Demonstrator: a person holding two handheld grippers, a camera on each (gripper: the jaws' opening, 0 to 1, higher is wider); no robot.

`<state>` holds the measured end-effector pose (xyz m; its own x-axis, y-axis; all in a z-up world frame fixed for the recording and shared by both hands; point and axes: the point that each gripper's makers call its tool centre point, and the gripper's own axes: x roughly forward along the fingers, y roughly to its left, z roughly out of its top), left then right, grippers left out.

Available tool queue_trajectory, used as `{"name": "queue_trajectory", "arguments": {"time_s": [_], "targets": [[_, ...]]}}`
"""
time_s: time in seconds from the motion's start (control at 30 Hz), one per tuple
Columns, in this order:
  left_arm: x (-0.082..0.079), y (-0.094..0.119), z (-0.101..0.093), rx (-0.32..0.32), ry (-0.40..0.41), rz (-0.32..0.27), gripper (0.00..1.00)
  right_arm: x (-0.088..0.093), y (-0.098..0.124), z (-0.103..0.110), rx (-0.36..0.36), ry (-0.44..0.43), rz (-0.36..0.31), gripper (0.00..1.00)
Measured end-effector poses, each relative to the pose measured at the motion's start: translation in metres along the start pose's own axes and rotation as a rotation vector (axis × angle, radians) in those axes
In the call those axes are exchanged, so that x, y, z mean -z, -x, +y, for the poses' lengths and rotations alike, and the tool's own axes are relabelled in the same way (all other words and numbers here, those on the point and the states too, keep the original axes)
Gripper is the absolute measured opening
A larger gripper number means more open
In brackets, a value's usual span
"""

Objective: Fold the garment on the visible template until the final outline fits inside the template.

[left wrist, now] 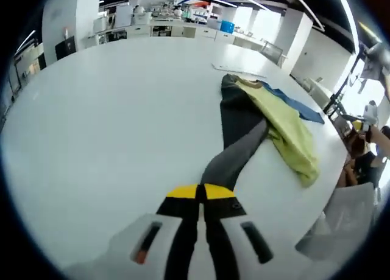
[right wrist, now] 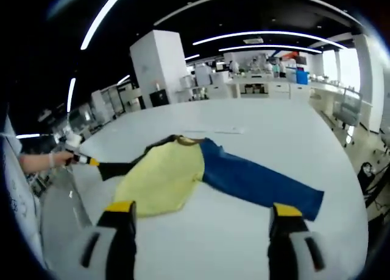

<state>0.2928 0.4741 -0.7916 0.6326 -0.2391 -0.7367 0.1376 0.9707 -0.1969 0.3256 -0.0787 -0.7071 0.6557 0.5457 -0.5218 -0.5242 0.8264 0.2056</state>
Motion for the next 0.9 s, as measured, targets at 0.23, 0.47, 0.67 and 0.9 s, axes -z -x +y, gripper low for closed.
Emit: {"name": "queue_trajectory", "arguments": {"time_s": [0.23, 0.47, 0.67, 0.9], "targets": [[-0.008, -0.005, 0.031, 0.008, -0.007, 0.021, 0.00, 0.004, -0.001, 0.013, 0.048, -0.022, 0.005, 0.90], [-0.019, -0.013, 0.080, -0.015, -0.053, 0.070, 0.00, -0.006, -0.004, 0.024, 0.069, -0.010, 0.002, 0.92], [-0.033, -0.025, 0.115, -0.034, -0.050, 0.075, 0.00, -0.009, -0.012, 0.026, 0.095, -0.012, 0.014, 0.92], [-0.046, -0.052, 0.156, -0.062, -0.103, 0.112, 0.00, -0.004, -0.016, 0.032, 0.118, -0.026, 0.042, 0.92]]}}
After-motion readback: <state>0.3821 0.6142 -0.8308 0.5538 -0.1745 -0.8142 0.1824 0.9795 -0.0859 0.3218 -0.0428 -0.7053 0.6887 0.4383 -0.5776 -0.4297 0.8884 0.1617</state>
